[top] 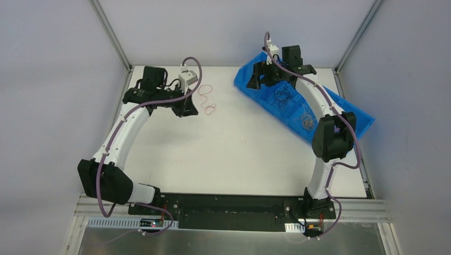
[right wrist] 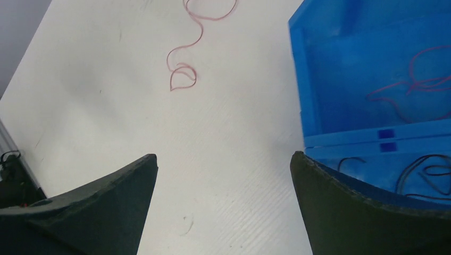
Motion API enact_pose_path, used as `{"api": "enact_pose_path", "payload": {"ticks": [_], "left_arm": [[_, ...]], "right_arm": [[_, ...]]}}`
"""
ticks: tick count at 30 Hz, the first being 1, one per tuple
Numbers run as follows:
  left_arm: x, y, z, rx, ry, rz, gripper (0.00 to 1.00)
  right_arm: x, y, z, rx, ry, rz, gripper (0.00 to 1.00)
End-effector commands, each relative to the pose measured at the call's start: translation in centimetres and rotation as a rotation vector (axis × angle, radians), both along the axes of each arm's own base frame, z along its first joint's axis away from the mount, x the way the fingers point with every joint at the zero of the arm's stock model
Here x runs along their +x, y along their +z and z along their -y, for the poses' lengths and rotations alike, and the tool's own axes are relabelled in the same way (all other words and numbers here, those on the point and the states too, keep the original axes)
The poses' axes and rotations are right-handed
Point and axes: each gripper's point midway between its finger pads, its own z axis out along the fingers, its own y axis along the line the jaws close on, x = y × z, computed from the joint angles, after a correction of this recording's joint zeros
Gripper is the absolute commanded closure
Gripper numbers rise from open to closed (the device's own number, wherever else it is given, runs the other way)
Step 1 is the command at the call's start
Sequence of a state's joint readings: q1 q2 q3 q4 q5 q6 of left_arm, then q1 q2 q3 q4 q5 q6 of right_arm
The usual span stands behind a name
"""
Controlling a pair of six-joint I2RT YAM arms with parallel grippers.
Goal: Untangle the cables
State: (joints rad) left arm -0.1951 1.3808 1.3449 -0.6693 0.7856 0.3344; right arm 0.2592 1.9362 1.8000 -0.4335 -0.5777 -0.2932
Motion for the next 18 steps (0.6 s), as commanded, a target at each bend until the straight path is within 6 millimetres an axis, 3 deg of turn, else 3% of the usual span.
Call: {"api": "enact_pose_path", "payload": {"ticks": [1,2,3,5,9,12,14,18], "left_arm": [[1.0,-4.7,0.1,0.034,0.013,-0.153,0.77],[2.1,-5.4,0.0,0.052,0.028,-0.145,0.58],[3.6,-5.7,-0.1,0.067,0.046,-0.110,0.46],[7.2,-6.3,-0.4,0.113,0.087,-0.033,0.31],[13.7,-8.7,-0.9,0.239,0.070,0.050,0.29],[16.6,-10.7,-0.6,0.298,-0.002,0.099,0.30],[17.6,-12.2,0.2,0.293,-0.059,0.092,0.30],[17.7,-13.9,2.0,0.276,-0.172,0.077,0.31]], "right_arm": [[-4.8,1.1,-2.4,0.048,0.130,-0.081,0.01],[-5.1,0.6,-2.6,0.036,0.136,-0.087,0.01],[-5.3,0.3,-2.7,0.031,0.138,-0.092,0.01],[-5.3,0.2,-2.7,0.035,0.126,-0.102,0.01],[-4.9,0.5,-1.5,0.023,0.085,-0.096,0.01],[-4.3,1.0,0.3,0.022,0.033,-0.088,0.00],[-3.7,1.2,1.8,0.019,-0.009,-0.081,0.01],[-2.8,1.6,4.8,0.010,-0.087,-0.070,0.01]]}}
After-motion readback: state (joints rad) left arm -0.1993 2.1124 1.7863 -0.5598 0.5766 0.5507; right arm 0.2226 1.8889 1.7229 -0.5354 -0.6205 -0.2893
